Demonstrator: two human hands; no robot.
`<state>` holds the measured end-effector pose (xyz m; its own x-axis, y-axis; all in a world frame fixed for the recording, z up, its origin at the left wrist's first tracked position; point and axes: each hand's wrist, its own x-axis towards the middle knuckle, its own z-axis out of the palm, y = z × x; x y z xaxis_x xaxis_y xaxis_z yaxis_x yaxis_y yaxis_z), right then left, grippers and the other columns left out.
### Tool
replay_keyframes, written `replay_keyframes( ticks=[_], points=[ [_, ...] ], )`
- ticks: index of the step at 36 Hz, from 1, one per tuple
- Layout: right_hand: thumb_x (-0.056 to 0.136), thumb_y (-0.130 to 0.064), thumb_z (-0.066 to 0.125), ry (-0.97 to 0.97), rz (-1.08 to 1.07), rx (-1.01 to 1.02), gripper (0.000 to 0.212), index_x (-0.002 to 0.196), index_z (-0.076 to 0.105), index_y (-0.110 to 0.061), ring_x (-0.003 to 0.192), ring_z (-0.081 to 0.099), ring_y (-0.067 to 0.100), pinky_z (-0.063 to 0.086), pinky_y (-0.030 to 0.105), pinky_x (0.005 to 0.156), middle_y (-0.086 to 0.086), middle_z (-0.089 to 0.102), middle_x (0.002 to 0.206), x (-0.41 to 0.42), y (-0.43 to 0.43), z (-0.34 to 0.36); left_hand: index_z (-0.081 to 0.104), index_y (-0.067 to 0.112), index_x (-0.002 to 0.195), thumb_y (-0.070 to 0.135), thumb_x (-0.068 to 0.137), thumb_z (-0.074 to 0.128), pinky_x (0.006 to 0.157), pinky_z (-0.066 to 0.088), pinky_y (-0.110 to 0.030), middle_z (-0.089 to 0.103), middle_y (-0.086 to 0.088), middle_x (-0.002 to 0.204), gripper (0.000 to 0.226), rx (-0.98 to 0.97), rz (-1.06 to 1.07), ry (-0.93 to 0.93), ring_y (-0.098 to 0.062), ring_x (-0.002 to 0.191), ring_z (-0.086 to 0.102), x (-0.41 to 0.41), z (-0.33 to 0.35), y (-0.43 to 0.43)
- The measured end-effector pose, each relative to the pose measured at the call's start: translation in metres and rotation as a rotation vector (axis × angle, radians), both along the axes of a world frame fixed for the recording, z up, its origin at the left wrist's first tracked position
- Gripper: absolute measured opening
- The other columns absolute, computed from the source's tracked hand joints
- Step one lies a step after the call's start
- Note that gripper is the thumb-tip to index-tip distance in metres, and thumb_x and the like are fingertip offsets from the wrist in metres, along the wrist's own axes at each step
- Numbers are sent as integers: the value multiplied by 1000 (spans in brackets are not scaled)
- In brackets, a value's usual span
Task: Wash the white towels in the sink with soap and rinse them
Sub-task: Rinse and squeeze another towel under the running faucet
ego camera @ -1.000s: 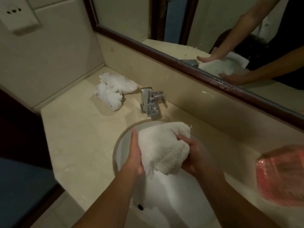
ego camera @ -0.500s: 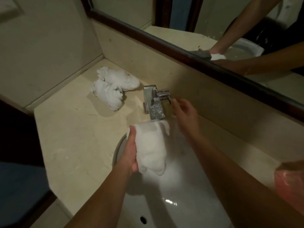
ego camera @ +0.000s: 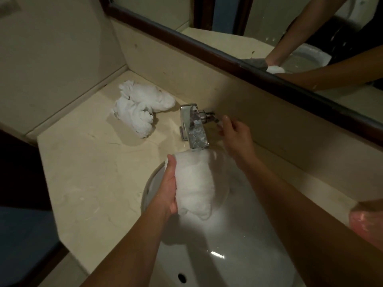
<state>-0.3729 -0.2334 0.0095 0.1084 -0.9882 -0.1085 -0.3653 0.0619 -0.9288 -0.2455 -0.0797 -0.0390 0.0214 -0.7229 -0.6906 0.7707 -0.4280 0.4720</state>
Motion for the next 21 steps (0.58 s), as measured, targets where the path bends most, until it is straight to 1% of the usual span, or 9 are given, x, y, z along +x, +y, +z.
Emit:
replay_keyframes(
  ticks=[3, 6, 7, 9, 10, 12, 15, 18, 21],
  points=[
    [108, -48, 49, -64, -40, 114, 39, 107, 75, -19, 97, 70, 16, 56, 43, 91, -2, 75, 100, -14, 28, -6, 71, 12, 137, 92, 82, 42, 105, 52, -61, 67, -28, 136, 102, -17, -8, 11, -47, 124, 67, -1, 0, -1],
    [109, -51, 50, -48, -50, 224, 36, 90, 69, -27, 80, 62, 8, 47, 32, 74, -10, 68, 85, -29, 57, -22, 78, 12, 127, 89, 85, 38, 96, 60, -54, 70, -26, 131, 97, -50, -21, 35, -43, 117, 71, -3, -1, -4],
    [107, -53, 52, -66, -68, 254, 37, 88, 68, -26, 77, 60, 9, 45, 31, 70, -10, 66, 82, -32, 65, -28, 80, 13, 122, 89, 85, 37, 98, 59, -54, 71, -25, 131, 95, -60, -29, 37, -42, 117, 71, -4, -1, -5],
    [106, -54, 53, -141, -123, 322, 36, 103, 73, -24, 88, 65, 12, 47, 29, 72, -7, 72, 96, -38, 78, -44, 80, 12, 122, 89, 82, 41, 106, 53, -56, 69, -25, 135, 95, -65, -43, 43, -43, 122, 68, -5, -1, -8],
    [105, -57, 54, -210, -144, 371, 40, 115, 74, -24, 99, 69, 14, 52, 30, 79, -5, 75, 109, -40, 82, -50, 78, 11, 125, 89, 79, 43, 107, 51, -57, 68, -26, 137, 97, -68, -45, 50, -44, 124, 67, -6, -1, -9],
    [100, -67, 54, -447, -115, 501, 57, 130, 73, -22, 116, 73, 25, 58, 46, 99, 4, 77, 124, -40, 90, -60, 78, 9, 125, 88, 77, 46, 103, 54, -57, 67, -26, 137, 98, -89, -45, 66, -45, 123, 68, -7, -1, -14],
    [102, -70, 46, -704, -46, 643, 73, 142, 66, -12, 129, 66, 36, 49, 58, 113, 20, 69, 137, -39, 98, -66, 80, 9, 121, 87, 85, 41, 99, 57, -53, 70, -24, 132, 95, -134, -57, 30, -41, 119, 71, -7, -2, -25],
    [103, -63, 53, -742, -20, 624, 70, 149, 58, -11, 134, 62, 37, 45, 59, 116, 20, 66, 143, -36, 98, -79, 75, 9, 127, 87, 92, 37, 99, 54, -50, 72, -22, 130, 93, -133, -61, -82, -38, 116, 73, -3, -9, -38],
    [95, -47, 75, -732, -174, 491, 67, 147, 57, -9, 125, 68, 38, 54, 65, 104, 19, 70, 136, -32, 94, -85, 72, 12, 129, 85, 95, 31, 92, 57, -47, 75, -20, 126, 90, -162, -115, -200, -34, 110, 76, -2, -8, -48]
  ],
)
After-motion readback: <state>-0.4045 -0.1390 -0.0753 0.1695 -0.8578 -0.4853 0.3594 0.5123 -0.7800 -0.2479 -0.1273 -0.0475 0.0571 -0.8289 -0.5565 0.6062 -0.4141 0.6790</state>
